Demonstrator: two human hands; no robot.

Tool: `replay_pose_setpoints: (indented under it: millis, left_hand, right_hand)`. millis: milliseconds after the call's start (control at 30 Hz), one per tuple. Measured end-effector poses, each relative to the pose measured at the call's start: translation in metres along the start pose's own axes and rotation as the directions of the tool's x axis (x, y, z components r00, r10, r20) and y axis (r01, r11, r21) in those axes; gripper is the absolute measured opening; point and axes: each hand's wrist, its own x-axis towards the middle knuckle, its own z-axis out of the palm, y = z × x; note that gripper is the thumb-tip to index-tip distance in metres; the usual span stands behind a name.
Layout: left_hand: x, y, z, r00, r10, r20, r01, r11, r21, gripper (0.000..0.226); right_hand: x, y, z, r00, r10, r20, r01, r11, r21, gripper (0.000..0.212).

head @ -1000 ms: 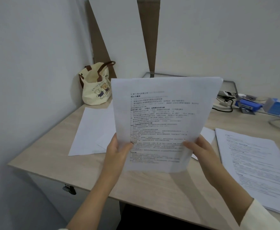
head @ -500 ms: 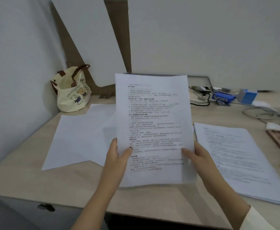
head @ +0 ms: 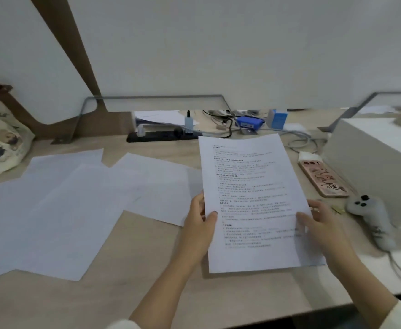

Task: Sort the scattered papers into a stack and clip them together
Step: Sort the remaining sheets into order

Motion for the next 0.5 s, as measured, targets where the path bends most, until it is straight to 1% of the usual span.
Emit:
replay_pose_setpoints:
  millis: [100,167,233,300,467,500]
  left_hand:
    - [0.014,-0.013,0.019,1.000,0.004,0.007,-0.004,0.996,0.093,0.038]
    - [0.021,-0.021,0.028,0.999,0.040,-0.019,-0.035,0.978,0.207,0.039]
    - [0.025,-0.032,0.032,0.995,0.102,-0.009,-0.091,0.922,0.375,0.042]
    - [0.023,-0.038,0.032,0.994,0.105,0.040,-0.111,0.858,0.502,0.051]
    - [0.010,-0.045,0.023,0.975,0.087,0.205,-0.191,0.799,0.571,0.077]
    - [0.007,-0.046,0.021,0.973,0.074,0.219,-0.192,0.788,0.585,0.082]
  right_hand:
    - [0.016,0.011,-0.010,0.999,0.006,-0.045,-0.009,0.997,-0.078,0.021]
    - [0.027,0.021,-0.010,0.998,0.010,-0.066,-0.020,0.987,-0.158,0.026]
    - [0.036,0.034,-0.008,0.997,0.003,-0.081,-0.023,0.969,-0.248,0.033]
    - [0.043,0.045,-0.005,0.997,-0.004,-0.080,-0.020,0.954,-0.299,0.035]
    - [0.050,0.057,0.003,0.989,-0.047,-0.138,-0.003,0.940,-0.341,0.036]
    - [0.050,0.057,0.005,0.986,-0.058,-0.154,0.000,0.937,-0.349,0.036]
